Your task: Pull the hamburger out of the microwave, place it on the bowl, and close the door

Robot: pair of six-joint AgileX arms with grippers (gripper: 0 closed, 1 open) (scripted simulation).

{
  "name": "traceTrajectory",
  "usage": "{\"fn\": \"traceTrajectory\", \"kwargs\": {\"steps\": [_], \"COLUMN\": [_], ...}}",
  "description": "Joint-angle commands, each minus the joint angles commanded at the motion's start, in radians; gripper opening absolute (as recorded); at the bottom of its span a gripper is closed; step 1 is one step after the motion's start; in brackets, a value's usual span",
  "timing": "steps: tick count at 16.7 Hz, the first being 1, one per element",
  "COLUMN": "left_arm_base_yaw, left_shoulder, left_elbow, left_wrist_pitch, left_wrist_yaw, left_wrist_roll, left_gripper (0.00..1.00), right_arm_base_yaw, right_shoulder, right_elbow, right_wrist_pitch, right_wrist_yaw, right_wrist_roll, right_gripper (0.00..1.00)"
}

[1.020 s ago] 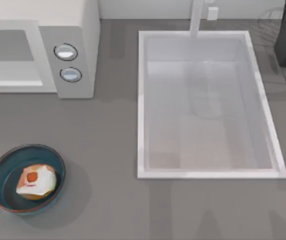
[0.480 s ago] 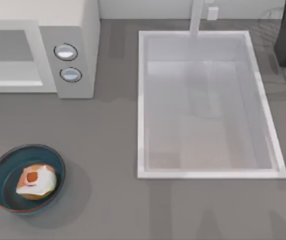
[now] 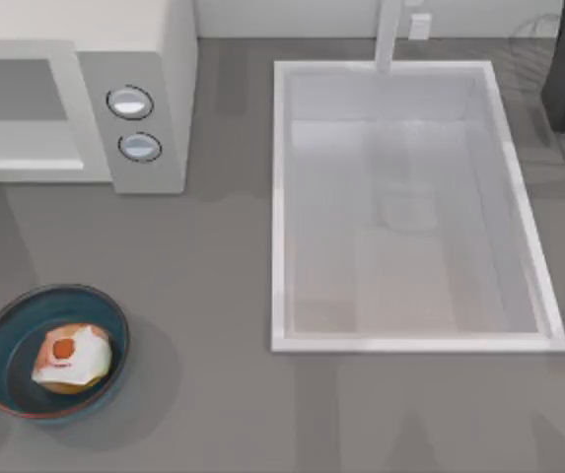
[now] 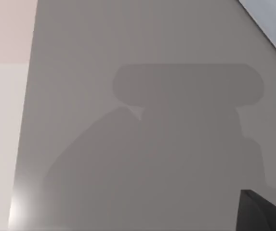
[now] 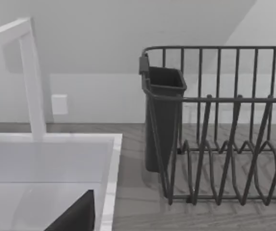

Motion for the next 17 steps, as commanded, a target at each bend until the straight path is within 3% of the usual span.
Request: {"fn": "traceTrajectory", "kwargs": {"steps": [7,14,17], "left_arm_base_yaw": [-0.028,-0.306,-0.342], "left_shoulder": [-0.037,-0.299,-0.335], "left_elbow": [-0.041,-0.254,-0.289], "left_wrist_pitch": [0.020,0.094,0.107], "left_wrist_yaw": [-0.017,-0.176,-0.203], "left_wrist_roll": [-0.034,-0.285,-0.321], "left_gripper": [0.00,0.00,0.00], "right_arm_base_yaw": [0.000,0.000,0.000], "right_shoulder": [0.000,0.000,0.000], "right_elbow": [0.000,0.000,0.000], "right_wrist_pitch": [0.000,0.000,0.000], "right_wrist_yaw": [0.000,0.000,0.000], "right_wrist_roll": [0.000,0.000,0.000], "right_gripper": [1.00,1.00,1.00]}}
